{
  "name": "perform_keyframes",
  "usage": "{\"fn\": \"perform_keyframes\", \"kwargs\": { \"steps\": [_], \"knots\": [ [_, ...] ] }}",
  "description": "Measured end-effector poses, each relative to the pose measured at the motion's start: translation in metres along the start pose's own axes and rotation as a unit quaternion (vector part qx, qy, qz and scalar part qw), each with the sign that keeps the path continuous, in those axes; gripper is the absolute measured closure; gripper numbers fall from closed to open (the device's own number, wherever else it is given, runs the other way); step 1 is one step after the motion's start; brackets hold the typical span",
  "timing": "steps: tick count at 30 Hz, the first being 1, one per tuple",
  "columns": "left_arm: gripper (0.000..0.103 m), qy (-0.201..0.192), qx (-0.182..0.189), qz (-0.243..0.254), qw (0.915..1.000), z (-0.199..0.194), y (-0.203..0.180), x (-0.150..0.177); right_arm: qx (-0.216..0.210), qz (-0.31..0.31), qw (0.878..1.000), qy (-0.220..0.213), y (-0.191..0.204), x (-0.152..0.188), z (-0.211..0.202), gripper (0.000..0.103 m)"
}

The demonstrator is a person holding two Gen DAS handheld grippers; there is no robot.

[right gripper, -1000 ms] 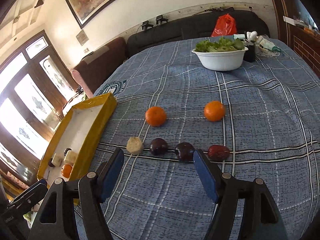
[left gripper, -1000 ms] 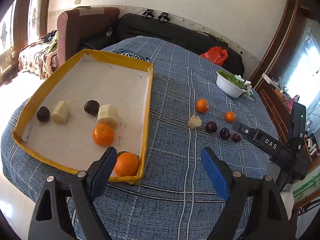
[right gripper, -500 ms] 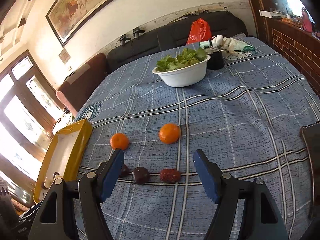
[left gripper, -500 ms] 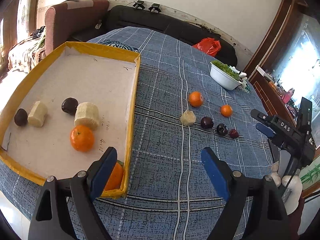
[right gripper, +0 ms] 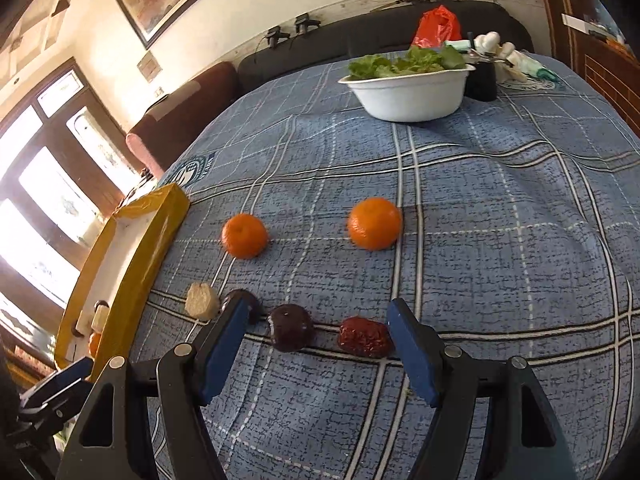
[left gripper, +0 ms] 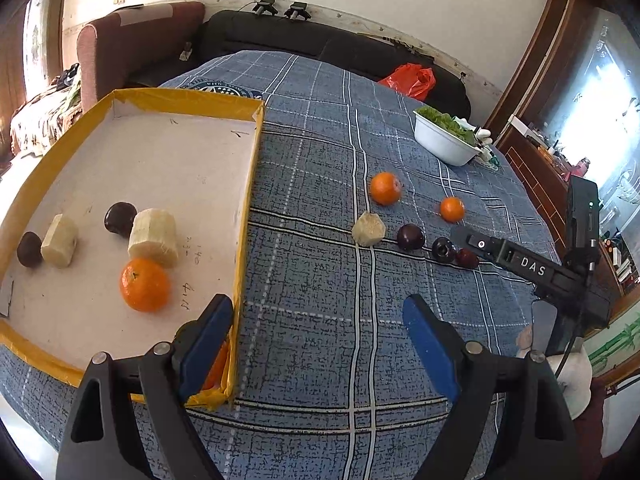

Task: Organize fruits
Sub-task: 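Withdraw both tools from the tray toward the fruit row, then grasp a white yam piece with the left tool while the right grasps a plum, then lower yam piece and plum into the yellow tray and open both tools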

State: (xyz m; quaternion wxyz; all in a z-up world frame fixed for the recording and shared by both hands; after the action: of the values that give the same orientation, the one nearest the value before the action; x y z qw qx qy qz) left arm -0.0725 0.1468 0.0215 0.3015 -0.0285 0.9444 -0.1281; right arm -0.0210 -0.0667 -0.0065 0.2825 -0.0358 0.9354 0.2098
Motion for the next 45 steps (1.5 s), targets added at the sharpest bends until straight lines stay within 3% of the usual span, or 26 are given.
{"fn": "perform_keyframes", "kwargs": {
  "steps": [5,6,9,16,18,21,27,35,38,40,45],
  "knots": [
    [0.017,-0.027,-0.009,0.027,0.9992,-0.009,-0.011,-0.003,0.013,-0.077,0.997,0.004,0.029,0.007,0.009,0.032],
    [0.017,-0.027,-0.01,0.032,0.9991,-0.008,-0.012,-0.003,0.016,-0.088,0.996,0.01,0.033,0.009,0.013,0.037],
    [0.017,-0.019,-0.009,0.038,0.9991,-0.001,-0.013,-0.003,0.032,-0.103,0.994,0.019,0.037,0.013,0.019,0.038],
    [0.017,0.001,-0.006,0.057,0.9984,0.019,-0.022,-0.009,0.034,-0.097,0.994,0.027,0.031,0.012,0.023,0.041],
    [0.017,0.017,-0.004,0.067,0.9976,0.029,-0.029,-0.017,0.048,-0.091,0.994,0.031,0.027,0.012,0.024,0.058],
    [0.017,0.039,-0.004,0.078,0.9962,0.05,-0.038,-0.027,0.059,-0.086,0.994,0.031,0.024,0.01,0.025,0.071],
    [0.018,0.05,-0.014,0.107,0.9929,0.082,-0.053,-0.042,0.05,-0.071,0.996,0.03,0.018,0.009,0.022,0.073],
    [0.042,0.064,-0.031,0.14,0.9875,0.111,-0.058,-0.058,0.042,-0.058,0.997,0.024,0.015,0.009,0.015,0.073],
    [0.057,0.067,-0.039,0.152,0.9853,0.119,-0.059,-0.059,0.04,-0.049,0.998,0.02,0.013,0.008,0.013,0.073],
    [0.075,0.064,-0.05,0.165,0.9831,0.12,-0.061,-0.059,0.038,-0.044,0.998,0.019,0.012,0.008,0.012,0.073],
    [0.075,0.057,-0.047,0.168,0.9831,0.117,-0.065,-0.056,0.035,-0.041,0.998,0.014,0.01,0.007,0.01,0.073]
  ]
}}
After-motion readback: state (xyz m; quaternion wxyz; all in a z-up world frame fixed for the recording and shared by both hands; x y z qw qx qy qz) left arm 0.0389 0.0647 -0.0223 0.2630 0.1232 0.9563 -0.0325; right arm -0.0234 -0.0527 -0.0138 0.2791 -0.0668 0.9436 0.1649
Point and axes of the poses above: each gripper's, at about its wrist camera, not at the fingertips, and z roughly the way its jaws point, y to its left, x to its underside, the point moved 4 cm from there along z, roughly the way its jaws point, and after that the axes turned 5 degrees about y, right-handed, at the moved point
